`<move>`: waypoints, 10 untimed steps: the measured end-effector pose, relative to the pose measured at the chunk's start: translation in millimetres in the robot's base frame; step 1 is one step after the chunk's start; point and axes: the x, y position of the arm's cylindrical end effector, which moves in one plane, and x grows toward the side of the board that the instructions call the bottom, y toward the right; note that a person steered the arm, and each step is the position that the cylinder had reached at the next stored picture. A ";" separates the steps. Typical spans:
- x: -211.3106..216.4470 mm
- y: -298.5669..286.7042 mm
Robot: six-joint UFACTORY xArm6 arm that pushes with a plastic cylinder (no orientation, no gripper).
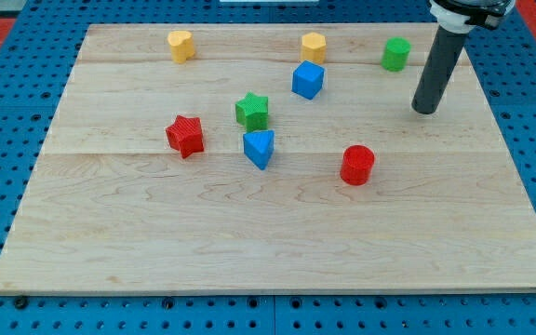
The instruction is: Push the red circle below the blue triangle
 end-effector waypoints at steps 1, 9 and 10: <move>0.0 0.0; 117.2 -139.9; 153.8 -158.6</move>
